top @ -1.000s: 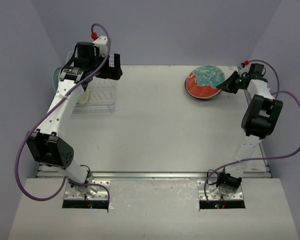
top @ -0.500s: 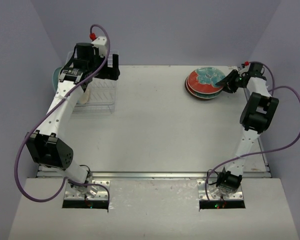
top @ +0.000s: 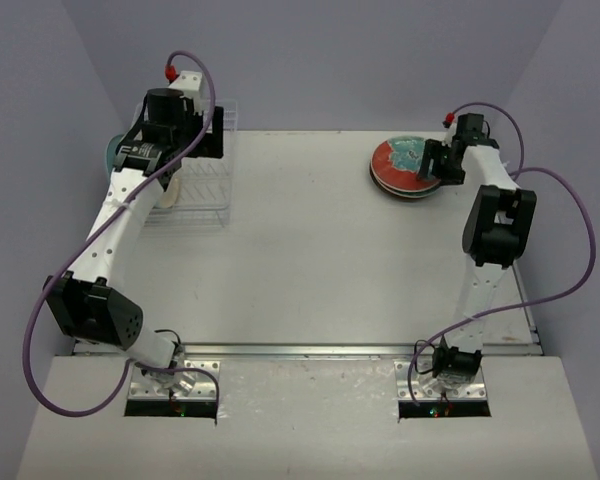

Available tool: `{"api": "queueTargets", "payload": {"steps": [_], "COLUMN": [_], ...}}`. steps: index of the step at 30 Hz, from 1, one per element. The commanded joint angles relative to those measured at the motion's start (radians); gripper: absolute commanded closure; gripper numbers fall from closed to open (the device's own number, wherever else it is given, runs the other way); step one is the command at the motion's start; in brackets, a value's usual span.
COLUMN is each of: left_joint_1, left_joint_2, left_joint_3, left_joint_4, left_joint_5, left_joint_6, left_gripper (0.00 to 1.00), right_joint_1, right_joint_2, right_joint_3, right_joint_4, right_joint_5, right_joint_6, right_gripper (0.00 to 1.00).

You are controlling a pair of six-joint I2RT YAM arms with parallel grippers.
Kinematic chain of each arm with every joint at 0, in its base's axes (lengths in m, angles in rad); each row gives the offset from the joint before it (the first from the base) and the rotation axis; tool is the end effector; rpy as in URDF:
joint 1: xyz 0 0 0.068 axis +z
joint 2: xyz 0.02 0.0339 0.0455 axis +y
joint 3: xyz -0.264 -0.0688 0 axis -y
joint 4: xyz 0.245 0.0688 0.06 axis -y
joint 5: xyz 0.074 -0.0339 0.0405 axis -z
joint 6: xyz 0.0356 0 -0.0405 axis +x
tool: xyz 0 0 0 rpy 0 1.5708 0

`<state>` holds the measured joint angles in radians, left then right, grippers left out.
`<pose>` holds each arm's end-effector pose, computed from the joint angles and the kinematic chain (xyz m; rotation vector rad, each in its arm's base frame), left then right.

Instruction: Unload the plates from the dish rack

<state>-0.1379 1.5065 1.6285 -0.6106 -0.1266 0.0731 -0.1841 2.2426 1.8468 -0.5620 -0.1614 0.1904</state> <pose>0.3329 -0.0417 0.4150 0.1386 2.0517 0.0902 0.4890 -0.0852 0.1918 0.4061 2.4898 0.2065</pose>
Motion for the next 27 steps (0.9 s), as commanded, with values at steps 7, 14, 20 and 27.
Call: {"api": "queueTargets", "payload": {"steps": [7, 14, 20, 27], "left_joint_1": [0.163, 0.305, 0.347, 0.393], "left_joint_2": [0.106, 0.234, 0.323, 0.424], "left_joint_3": [0.205, 0.395, 0.412, 0.462], "left_joint_4": [-0.048, -0.127, -0.166, -0.217], "left_joint_5": [-0.317, -0.145, -0.079, 0.045], "left_joint_6": [0.03, 0.118, 0.124, 0.101], "left_gripper": [0.0, 0.17, 0.4, 0.51], "right_joint_1": [0.126, 0.126, 0.178, 0.262], "right_joint_2": [-0.055, -0.275, -0.456, -0.604], "right_joint_3": [0.035, -0.177, -0.316, -0.505], "right_joint_4": [-0.026, 0.075, 0.089, 0.14], "right_joint_5": [0.324, 0.33, 0.293, 0.271], "right_joint_6": [-0.183, -0.229, -0.277, -0.279], "right_gripper": [0.01, 0.01, 0.01, 0.01]}}
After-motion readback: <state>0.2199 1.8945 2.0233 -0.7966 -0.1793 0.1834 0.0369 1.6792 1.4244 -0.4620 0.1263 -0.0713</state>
